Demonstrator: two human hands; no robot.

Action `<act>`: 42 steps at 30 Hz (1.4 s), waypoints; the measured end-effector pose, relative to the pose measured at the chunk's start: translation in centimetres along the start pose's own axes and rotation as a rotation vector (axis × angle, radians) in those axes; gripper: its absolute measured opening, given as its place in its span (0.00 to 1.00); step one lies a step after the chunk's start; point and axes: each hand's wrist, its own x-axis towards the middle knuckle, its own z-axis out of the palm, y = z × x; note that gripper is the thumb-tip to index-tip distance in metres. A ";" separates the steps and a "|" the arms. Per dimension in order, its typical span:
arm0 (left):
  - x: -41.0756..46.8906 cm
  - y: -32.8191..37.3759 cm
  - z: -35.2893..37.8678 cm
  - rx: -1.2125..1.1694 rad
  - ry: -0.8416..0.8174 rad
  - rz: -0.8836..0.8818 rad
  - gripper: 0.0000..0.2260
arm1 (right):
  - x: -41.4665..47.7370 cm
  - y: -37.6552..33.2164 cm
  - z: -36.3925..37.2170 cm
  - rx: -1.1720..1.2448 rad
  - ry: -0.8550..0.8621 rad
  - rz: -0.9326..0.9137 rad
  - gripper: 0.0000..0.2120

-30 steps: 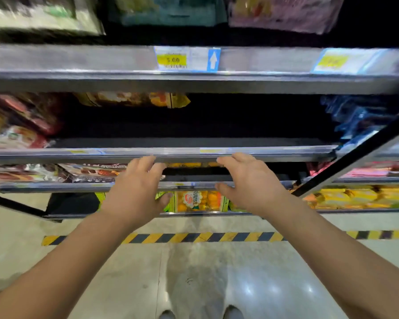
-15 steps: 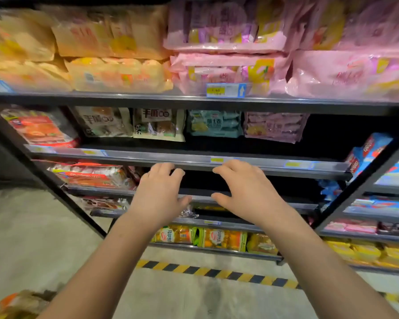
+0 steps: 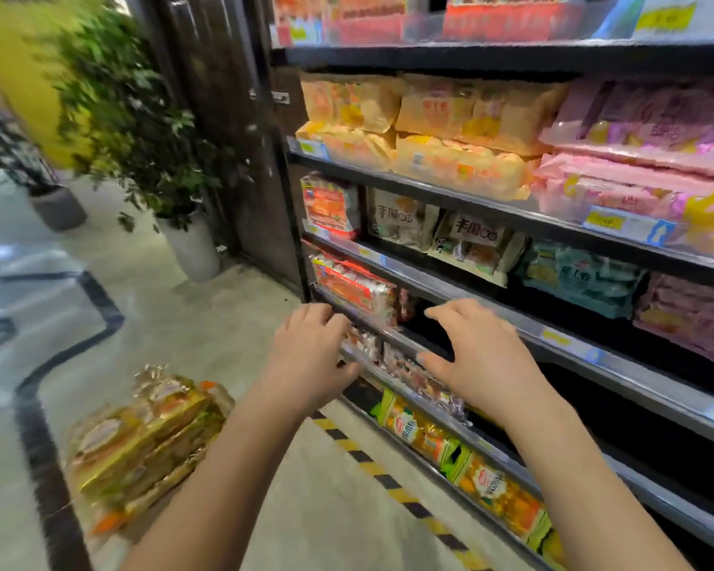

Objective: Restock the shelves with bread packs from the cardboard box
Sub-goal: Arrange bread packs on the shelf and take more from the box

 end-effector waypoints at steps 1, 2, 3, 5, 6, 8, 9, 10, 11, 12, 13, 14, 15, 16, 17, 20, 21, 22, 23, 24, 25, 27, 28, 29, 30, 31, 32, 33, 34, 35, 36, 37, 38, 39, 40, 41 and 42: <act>-1.0 -1.2 -0.3 -0.003 -0.015 -0.050 0.27 | 0.4 -1.3 0.2 0.004 -0.005 -0.034 0.29; -2.0 -2.4 -0.6 -0.006 -0.027 -0.095 0.27 | 0.8 -2.6 0.4 0.005 -0.010 -0.065 0.29; -3.0 -3.7 -0.7 -0.010 -0.036 -0.135 0.28 | 1.1 -3.9 0.6 0.000 -0.015 -0.096 0.29; -5.0 -6.5 -1.0 -0.024 -0.030 -0.201 0.28 | 1.9 -6.7 1.2 -0.011 -0.026 -0.160 0.30; -6.0 -8.0 -1.1 -0.030 -0.023 -0.231 0.28 | 2.3 -8.1 1.6 -0.006 -0.030 -0.190 0.29; -8.0 -10.9 -1.3 -0.032 -0.019 -0.300 0.28 | 3.1 -11.1 2.4 0.000 -0.041 -0.251 0.28; -9.0 -12.5 -1.3 -0.035 -0.024 -0.338 0.28 | 3.5 -12.6 3.0 -0.003 -0.048 -0.278 0.29; -10.0 -14.2 -1.3 -0.041 -0.033 -0.374 0.28 | 4.0 -14.2 3.6 -0.001 -0.053 -0.304 0.29; -11.0 -15.9 -1.2 -0.048 -0.047 -0.410 0.28 | 4.5 -15.9 4.3 0.007 -0.060 -0.326 0.29; -12.1 -17.7 -1.2 -0.053 -0.057 -0.442 0.28 | 4.9 -17.5 5.0 0.019 -0.068 -0.343 0.29; -13.0 -19.6 -1.0 -0.055 -0.063 -0.466 0.28 | 5.4 -19.2 5.8 0.030 -0.076 -0.358 0.29; -13.9 -21.5 -0.9 -0.052 -0.067 -0.489 0.28 | 5.8 -20.9 6.7 0.037 -0.084 -0.368 0.29; -14.8 -23.3 -0.8 -0.046 -0.077 -0.512 0.28 | 6.2 -22.7 7.6 0.045 -0.095 -0.373 0.29; -15.7 -25.2 -0.7 -0.034 -0.086 -0.532 0.28 | 6.5 -24.5 8.5 0.060 -0.110 -0.377 0.29; -16.6 -27.0 -0.5 -0.021 -0.096 -0.551 0.28 | 6.8 -26.2 9.4 0.077 -0.128 -0.379 0.28; -18.8 -32.3 0.0 -0.008 -0.115 -0.590 0.29 | 8.0 -31.4 12.1 0.090 -0.159 -0.391 0.28; -19.5 -34.1 0.3 -0.012 -0.123 -0.602 0.29 | 8.3 -33.1 12.9 0.094 -0.163 -0.397 0.28; -20.0 -35.7 0.6 -0.013 -0.131 -0.612 0.29 | 8.7 -34.7 13.8 0.096 -0.169 -0.402 0.27; -20.5 -37.2 0.9 -0.012 -0.138 -0.616 0.29 | 9.0 -36.1 14.5 0.091 -0.174 -0.407 0.27; -20.9 -38.6 1.2 -0.010 -0.144 -0.620 0.30 | 9.4 -37.4 15.2 0.080 -0.179 -0.412 0.27; -21.3 -39.8 1.5 -0.014 -0.152 -0.628 0.30 | 9.8 -38.6 15.9 0.069 -0.186 -0.416 0.26; -21.7 -41.9 2.0 -0.024 -0.170 -0.642 0.30 | 10.7 -40.5 17.2 0.067 -0.208 -0.414 0.26; -21.7 -42.8 2.4 -0.029 -0.181 -0.646 0.31 | 11.2 -41.2 17.8 0.065 -0.221 -0.414 0.26; -21.6 -43.7 2.7 -0.031 -0.194 -0.648 0.31 | 11.8 -41.9 18.4 0.060 -0.231 -0.416 0.26; -21.5 -44.6 3.0 -0.032 -0.206 -0.649 0.31 | 12.6 -42.5 19.0 0.052 -0.239 -0.419 0.26; -21.2 -45.4 3.4 -0.032 -0.216 -0.651 0.31 | 13.3 -43.1 19.6 0.044 -0.248 -0.421 0.26; -20.9 -46.2 3.7 -0.035 -0.226 -0.655 0.30 | 14.2 -43.6 20.3 0.037 -0.257 -0.421 0.27; -20.4 -46.9 4.1 -0.041 -0.233 -0.658 0.29 | 15.1 -44.0 21.0 0.034 -0.266 -0.421 0.27; -19.9 -47.6 4.5 -0.050 -0.238 -0.660 0.29 | 16.0 -44.3 21.7 0.032 -0.273 -0.422 0.27; -19.4 -48.3 4.9 -0.059 -0.244 -0.664 0.29 | 17.0 -44.5 22.6 0.033 -0.281 -0.422 0.26; -18.8 -49.0 5.4 -0.067 -0.251 -0.669 0.29 | 18.1 -44.8 23.4 0.034 -0.291 -0.423 0.26; -18.1 -49.8 5.8 -0.072 -0.257 -0.674 0.29 | 19.2 -45.0 24.2 0.036 -0.298 -0.427 0.27; -17.3 -50.7 6.3 -0.074 -0.260 -0.679 0.29 | 20.5 -45.2 25.1 0.037 -0.304 -0.433 0.27; -16.5 -51.6 6.9 -0.075 -0.260 -0.686 0.29 | 21.8 -45.4 25.9 0.040 -0.310 -0.439 0.27; -15.6 -52.5 7.5 -0.076 -0.258 -0.697 0.29 | 23.2 -45.6 26.8 0.042 -0.317 -0.443 0.27; -14.6 -53.4 8.1 -0.078 -0.258 -0.707 0.29 | 24.6 -45.7 27.7 0.044 -0.323 -0.447 0.27; -13.6 -54.2 8.8 -0.083 -0.261 -0.716 0.29 | 26.1 -45.9 28.5 0.044 -0.330 -0.450 0.27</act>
